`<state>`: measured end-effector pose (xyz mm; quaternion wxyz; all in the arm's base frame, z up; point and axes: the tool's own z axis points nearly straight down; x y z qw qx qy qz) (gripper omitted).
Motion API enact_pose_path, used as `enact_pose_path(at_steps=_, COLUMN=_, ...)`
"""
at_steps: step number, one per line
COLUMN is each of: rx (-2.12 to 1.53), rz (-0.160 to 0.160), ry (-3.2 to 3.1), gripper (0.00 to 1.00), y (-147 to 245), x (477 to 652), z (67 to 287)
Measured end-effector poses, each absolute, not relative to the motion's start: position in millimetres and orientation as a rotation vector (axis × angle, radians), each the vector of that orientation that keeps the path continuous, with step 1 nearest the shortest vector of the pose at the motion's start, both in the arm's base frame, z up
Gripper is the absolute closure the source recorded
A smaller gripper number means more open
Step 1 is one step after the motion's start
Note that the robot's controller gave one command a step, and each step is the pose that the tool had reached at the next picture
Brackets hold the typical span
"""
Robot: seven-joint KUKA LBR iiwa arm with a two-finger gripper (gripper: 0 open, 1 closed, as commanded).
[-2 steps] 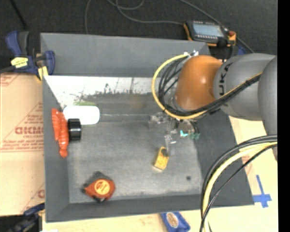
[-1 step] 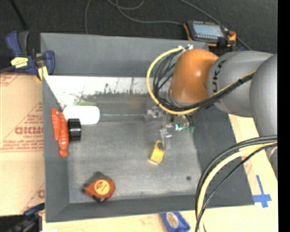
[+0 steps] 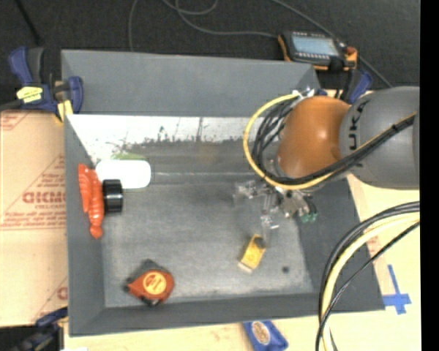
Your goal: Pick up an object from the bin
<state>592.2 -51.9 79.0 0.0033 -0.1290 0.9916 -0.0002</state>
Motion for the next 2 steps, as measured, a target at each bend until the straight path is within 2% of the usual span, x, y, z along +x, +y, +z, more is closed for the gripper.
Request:
enact_pose_path(at_steps=1, rx=-0.598, rz=-0.005, ry=3.083, gripper=0.0, y=-64.6, x=563.8, z=77.0)
enact_pose_path(at_steps=2, rx=-0.639, rz=0.002, ry=3.068, gripper=1.0, y=-95.5, x=546.6, z=74.7)
